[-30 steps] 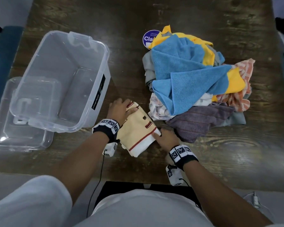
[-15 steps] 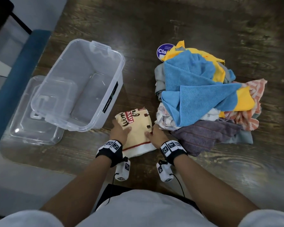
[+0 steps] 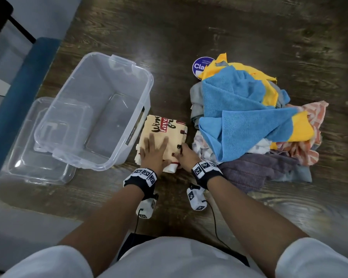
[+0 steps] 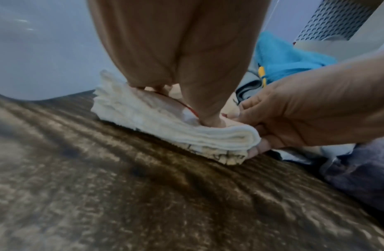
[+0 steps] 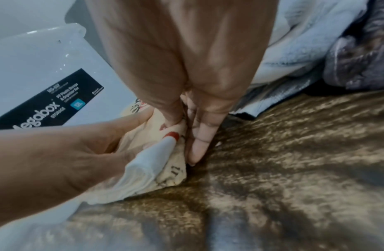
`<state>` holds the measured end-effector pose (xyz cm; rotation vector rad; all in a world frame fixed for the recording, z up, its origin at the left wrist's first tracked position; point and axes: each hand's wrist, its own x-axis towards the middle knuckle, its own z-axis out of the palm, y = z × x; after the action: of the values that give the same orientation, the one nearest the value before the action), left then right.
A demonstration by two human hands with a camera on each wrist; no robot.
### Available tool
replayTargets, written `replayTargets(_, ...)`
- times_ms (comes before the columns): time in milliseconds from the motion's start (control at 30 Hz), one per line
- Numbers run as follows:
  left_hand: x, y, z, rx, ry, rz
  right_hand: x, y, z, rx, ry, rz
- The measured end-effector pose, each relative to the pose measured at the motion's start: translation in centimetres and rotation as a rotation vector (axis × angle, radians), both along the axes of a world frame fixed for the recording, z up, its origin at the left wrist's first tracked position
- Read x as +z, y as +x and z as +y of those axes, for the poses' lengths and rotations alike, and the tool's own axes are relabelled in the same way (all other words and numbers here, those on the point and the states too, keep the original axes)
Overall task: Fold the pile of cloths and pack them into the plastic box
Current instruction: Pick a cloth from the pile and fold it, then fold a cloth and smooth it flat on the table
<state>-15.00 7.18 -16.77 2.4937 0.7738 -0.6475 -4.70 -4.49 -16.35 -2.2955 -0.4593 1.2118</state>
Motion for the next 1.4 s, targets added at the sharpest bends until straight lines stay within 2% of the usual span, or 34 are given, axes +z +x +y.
replayTargets(133,-0.4,0.4,0.8,-0.063,0.034,0.076,0.3,0.2,-0.5,0.078,-0.034,-0.042)
replayTargets(300,0.3,1.2,0.0,-0.039,0.075,0.137,0.9,0.8,-2.7,0.144,-0.055,-0.104)
replayTargets(400,1.5,2.4,-1.6,-0.002,0.128,0.129,2.7,1.0,-4.4,0.216,-0.054,-0.090)
replayTargets(467,2.8,3.6,-3.1,-0.007,0.144,0.060,4.0,1.2,-6.2,0.241,-0.026,-0.116)
replayTargets(533,3.7,5.0,-4.6,-0.033,0.075,-0.113,5.2,1.6,-8.6,0.219,0.015,-0.251)
replayTargets(600,4.6,6.6,-6.2,-0.046,-0.115,-0.310,5.7,1.8,-11.5,0.176,0.061,-0.492)
replayTargets(667,5.5,8.2,-7.8,-0.080,-0.289,-0.405,5.7,1.6,-14.3,0.191,0.023,-0.700)
replayTargets(700,5.8,9.0,-8.5,-0.125,-0.311,-0.407,5.6,1.6,-15.5,0.213,-0.031,-0.754)
replayTargets(867,3.8,12.4,-10.7,-0.259,-0.287,-0.244,3.0,3.1,-19.5,0.318,-0.313,-0.544)
replayTargets(1133,3.0,17.4,-12.1,-0.293,-0.284,-0.176,2.0,9.1,-20.5,0.264,-0.398,-0.490)
replayTargets(1400,4.3,21.1,-13.0,-0.276,-0.262,-0.160,2.2,13.6,-20.6,0.265,-0.465,-0.449)
